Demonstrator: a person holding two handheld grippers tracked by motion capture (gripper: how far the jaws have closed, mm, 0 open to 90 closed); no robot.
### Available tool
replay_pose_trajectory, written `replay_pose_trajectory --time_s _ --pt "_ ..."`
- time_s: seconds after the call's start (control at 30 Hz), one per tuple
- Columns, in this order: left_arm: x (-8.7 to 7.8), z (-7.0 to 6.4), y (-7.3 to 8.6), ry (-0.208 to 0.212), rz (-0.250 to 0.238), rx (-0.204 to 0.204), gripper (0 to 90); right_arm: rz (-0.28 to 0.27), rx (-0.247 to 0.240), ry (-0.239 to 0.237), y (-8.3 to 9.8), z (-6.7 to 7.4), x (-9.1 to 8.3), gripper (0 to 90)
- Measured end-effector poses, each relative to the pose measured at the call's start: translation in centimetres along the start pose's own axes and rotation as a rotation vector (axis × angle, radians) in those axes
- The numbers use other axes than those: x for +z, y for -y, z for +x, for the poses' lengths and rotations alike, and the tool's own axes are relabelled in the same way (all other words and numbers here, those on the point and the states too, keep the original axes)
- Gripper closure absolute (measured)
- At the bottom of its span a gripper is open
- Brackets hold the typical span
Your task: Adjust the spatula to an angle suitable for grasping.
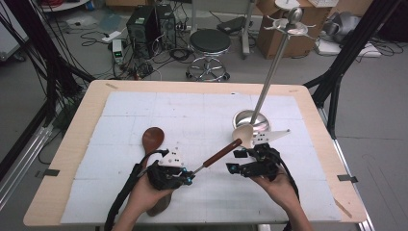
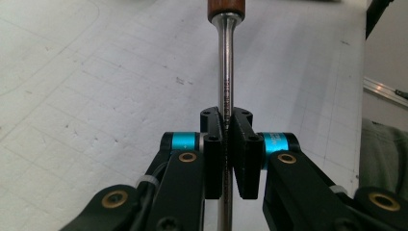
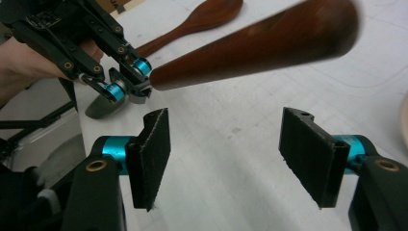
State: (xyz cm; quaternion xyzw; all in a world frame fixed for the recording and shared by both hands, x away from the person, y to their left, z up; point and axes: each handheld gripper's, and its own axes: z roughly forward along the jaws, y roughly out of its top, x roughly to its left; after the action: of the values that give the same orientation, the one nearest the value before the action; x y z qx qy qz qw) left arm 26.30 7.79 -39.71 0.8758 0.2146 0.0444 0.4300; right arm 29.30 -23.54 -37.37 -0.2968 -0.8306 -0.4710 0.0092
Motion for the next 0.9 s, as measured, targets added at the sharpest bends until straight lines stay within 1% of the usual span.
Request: replay_pose_trajectory --time_s 0.03,0.07,0.17,0.2,0.23,0.3,0.4,0.47,0.57,0.63,0.7,0.73,0.77,0.87,0.9 --pt "0.0 0.0 -0.1 0.002 -0.007 -0.007 83.9 -0.001 0.008 -0.012 -0.1 0.1 0.2 37.6" --pt "0.0 0.0 -0.2 0.001 -0.008 -0.005 83.9 0.000 0.013 -0.018 -0.1 0.2 0.4 38.4" --pt "0.0 0.1 -0.3 0.006 -0.020 -0.020 83.9 -0.003 0.014 -0.038 -0.4 0.5 0.9 42.2" --pt "0.0 0.1 -0.3 0.006 -0.021 -0.021 83.9 -0.007 0.008 -0.042 -0.4 0.6 1.1 43.0" --pt "0.0 0.1 -0.3 0.007 -0.017 -0.021 83.9 -0.006 0.014 -0.044 -0.5 0.8 1.3 43.7" --pt "0.1 0.1 -0.3 0.012 -0.019 -0.028 83.8 -0.017 0.011 -0.050 -0.6 0.9 1.6 45.5" --pt "0.2 0.1 -0.2 0.016 -0.002 -0.024 83.6 -0.028 0.017 -0.056 -0.8 1.0 1.9 46.8" --pt "0.3 0.1 -0.2 0.021 0.009 -0.025 83.5 -0.030 0.030 -0.068 -0.9 1.1 2.1 48.7" --pt "0.2 0.2 -0.2 0.022 0.011 -0.018 83.2 -0.037 0.029 -0.063 -0.9 1.0 2.1 49.7" --pt "0.1 0.2 -0.1 0.030 0.002 -0.029 82.4 -0.036 0.037 -0.063 -0.9 1.0 2.1 49.9" --pt "0.0 0.3 0.0 0.047 -0.001 -0.037 79.0 -0.036 0.038 -0.060 -0.9 1.0 2.1 49.9" --pt "-0.1 0.3 0.1 0.049 -0.002 -0.046 76.6 -0.037 0.040 -0.059 -0.9 1.0 2.1 50.1" --pt "-0.1 0.3 0.2 0.050 0.004 -0.044 75.7 -0.037 0.042 -0.056 -0.9 1.0 2.1 50.4" --pt "-0.4 0.5 0.5 0.050 0.006 -0.055 76.2 -0.040 0.044 -0.053 -0.9 1.0 2.2 50.9" --pt "-0.4 0.5 0.6 0.053 0.002 -0.062 77.6 -0.042 0.047 -0.051 -0.9 1.0 2.1 51.1"
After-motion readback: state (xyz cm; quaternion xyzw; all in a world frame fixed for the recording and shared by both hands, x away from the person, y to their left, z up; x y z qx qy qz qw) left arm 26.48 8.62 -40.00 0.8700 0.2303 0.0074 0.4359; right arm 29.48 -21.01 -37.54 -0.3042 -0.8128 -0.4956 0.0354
